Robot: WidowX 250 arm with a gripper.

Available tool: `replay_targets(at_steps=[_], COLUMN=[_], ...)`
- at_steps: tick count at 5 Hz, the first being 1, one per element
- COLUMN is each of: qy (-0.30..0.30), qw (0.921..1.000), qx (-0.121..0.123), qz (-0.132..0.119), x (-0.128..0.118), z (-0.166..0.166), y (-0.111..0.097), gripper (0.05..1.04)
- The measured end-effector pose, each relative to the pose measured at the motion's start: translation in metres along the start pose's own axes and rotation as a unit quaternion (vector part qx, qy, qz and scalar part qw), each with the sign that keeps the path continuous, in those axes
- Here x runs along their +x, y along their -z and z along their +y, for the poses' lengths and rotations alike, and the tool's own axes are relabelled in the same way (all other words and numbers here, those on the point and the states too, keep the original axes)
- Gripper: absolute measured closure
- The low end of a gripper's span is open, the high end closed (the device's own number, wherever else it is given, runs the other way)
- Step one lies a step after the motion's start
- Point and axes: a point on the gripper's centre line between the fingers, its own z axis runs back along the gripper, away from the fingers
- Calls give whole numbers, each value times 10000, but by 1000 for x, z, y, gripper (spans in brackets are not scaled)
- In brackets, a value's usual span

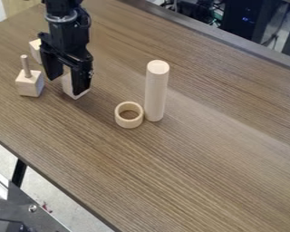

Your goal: Put the wooden cube beside the wooden cylinder

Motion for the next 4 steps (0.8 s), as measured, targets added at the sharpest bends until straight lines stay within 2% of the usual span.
replay_targets(at_steps=[1,2,3,4], qy=[1,59,-51,-115], qw=[10000,9998,9998,9996], qx=[-63,-121,-192,-251], qz=[61,126,98,-29], x=[3,2,5,11], z=[-1,-4,-4,-3], y=[10,16,18,14], gripper=[97,183,461,492])
